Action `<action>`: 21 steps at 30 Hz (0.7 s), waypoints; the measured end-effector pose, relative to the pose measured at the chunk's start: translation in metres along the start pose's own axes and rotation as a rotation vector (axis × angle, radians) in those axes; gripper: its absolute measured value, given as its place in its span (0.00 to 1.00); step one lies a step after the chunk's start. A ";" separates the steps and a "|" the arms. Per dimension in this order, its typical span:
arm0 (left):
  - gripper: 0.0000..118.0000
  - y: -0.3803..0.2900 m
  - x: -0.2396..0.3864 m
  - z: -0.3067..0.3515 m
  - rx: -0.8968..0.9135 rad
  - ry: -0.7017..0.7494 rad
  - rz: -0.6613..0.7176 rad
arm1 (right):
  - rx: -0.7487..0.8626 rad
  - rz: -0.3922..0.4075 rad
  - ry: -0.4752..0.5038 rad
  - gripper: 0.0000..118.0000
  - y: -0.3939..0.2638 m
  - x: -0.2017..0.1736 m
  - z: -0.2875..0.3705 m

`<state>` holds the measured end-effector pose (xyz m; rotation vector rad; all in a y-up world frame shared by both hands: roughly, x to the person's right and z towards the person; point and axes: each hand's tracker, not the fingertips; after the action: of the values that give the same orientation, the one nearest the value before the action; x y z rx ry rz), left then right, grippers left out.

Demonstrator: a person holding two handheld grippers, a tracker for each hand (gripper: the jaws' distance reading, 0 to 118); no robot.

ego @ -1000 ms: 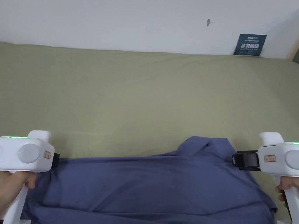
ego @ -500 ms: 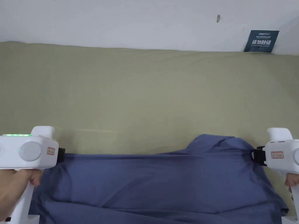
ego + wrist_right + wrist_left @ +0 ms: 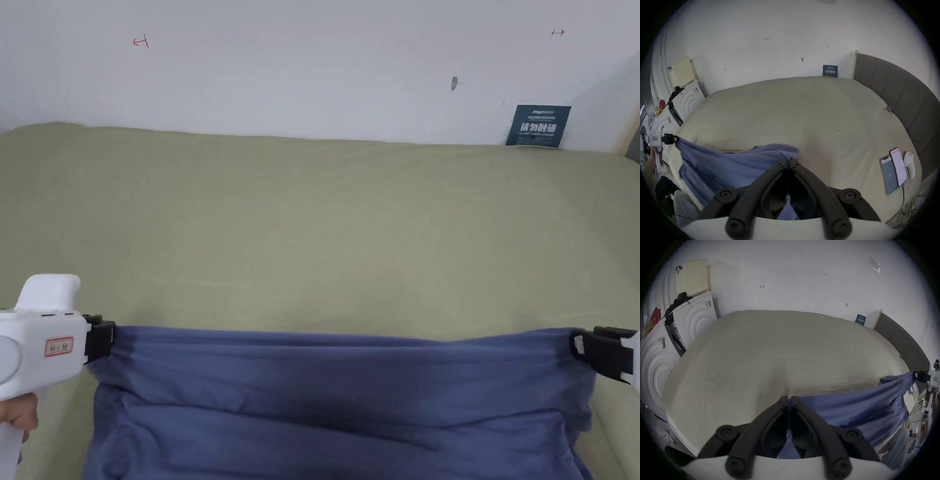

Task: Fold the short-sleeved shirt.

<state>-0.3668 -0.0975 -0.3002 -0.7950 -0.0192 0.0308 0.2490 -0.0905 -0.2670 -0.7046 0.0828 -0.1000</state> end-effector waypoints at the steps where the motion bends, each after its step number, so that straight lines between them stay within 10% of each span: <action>1: 0.03 -0.008 -0.001 0.007 0.001 0.006 -0.010 | 0.001 0.003 0.005 0.01 -0.008 -0.001 0.008; 21: 0.03 -0.115 -0.014 0.010 -0.072 0.003 -0.031 | -0.191 -0.002 -0.015 0.01 -0.136 0.002 0.011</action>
<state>-0.3785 -0.1715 -0.2112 -0.8665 -0.0296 -0.0003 0.2438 -0.1866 -0.1705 -0.8959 0.0782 -0.0893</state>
